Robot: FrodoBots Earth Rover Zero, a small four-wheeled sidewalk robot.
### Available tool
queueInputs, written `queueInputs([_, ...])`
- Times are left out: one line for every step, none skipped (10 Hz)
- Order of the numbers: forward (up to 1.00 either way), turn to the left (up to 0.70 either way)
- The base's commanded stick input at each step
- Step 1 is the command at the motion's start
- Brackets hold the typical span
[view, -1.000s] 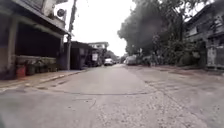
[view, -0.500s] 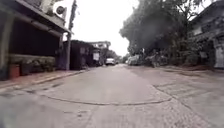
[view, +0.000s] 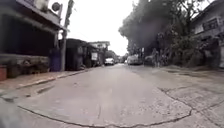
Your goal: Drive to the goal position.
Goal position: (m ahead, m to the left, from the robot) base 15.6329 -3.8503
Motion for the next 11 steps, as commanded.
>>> queueInputs([1.00,0.00])
queueInputs([1.00,0.00])
queueInputs([1.00,0.00])
queueInputs([1.00,0.00])
queueInputs([1.00,0.00])
queueInputs([1.00,0.00])
queueInputs([1.00,0.00])
queueInputs([1.00,0.00])
queueInputs([1.00,0.00])
queueInputs([1.00,0.00])
queueInputs([1.00,0.00])
